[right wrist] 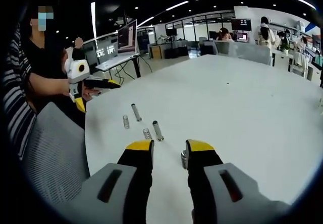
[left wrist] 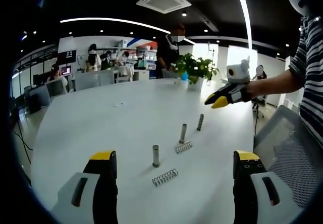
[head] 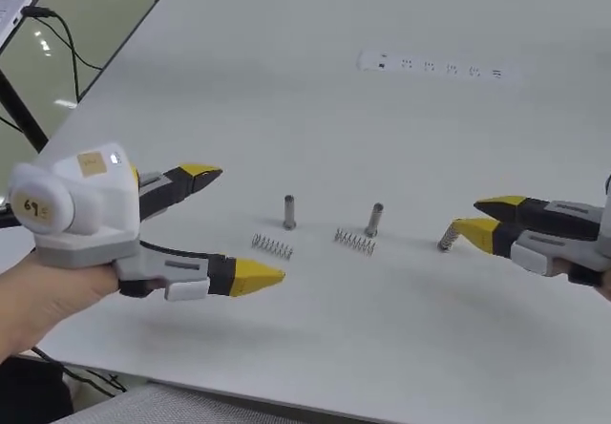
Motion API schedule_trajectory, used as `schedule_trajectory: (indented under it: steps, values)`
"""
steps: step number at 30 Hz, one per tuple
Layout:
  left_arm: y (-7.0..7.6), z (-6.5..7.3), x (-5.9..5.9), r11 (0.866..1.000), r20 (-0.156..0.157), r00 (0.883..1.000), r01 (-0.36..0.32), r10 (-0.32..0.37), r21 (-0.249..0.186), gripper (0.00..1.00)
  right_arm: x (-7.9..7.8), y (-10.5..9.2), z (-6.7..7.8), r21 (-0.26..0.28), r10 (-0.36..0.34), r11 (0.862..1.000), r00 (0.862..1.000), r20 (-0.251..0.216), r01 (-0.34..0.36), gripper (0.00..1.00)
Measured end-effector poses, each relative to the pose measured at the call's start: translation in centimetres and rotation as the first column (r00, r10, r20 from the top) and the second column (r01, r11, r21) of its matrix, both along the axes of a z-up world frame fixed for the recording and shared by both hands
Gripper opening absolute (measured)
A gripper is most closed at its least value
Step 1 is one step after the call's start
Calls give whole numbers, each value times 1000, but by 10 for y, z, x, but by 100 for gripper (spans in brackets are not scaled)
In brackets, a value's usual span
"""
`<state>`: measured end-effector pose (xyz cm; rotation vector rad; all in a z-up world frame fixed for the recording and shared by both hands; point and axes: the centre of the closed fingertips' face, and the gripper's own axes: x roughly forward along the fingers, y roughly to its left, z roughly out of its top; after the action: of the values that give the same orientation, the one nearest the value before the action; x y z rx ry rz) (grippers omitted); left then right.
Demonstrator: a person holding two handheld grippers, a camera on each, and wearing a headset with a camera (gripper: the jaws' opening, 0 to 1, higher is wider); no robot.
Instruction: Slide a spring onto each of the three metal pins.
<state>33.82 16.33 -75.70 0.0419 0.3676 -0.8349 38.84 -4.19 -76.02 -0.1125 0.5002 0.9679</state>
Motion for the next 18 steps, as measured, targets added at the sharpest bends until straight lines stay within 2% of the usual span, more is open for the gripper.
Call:
schedule_trajectory:
  steps: [2,10,14,17,18]
  values:
    - [0,0,-1,1000,-1,1000,0,0,-1,95,-3,1,3,20,-5,1000,1000,-4,5,27]
    - [3,-1,-1,1000,-1,1000,-7,7,-2,95,-18,14,7,39,23,999,1000,-18,-23,25]
    - [3,-1,-2,1000,-2,1000,-5,5,0,95,-24,25,3,8,67,998,998,-18,-67,25]
    - [3,-1,-3,1000,-4,1000,-5,5,3,95,-26,32,3,6,80,997,996,-25,-80,25]
    - [3,-1,-4,1000,-4,1000,-6,6,4,95,-26,33,0,-15,88,996,996,-26,-88,25]
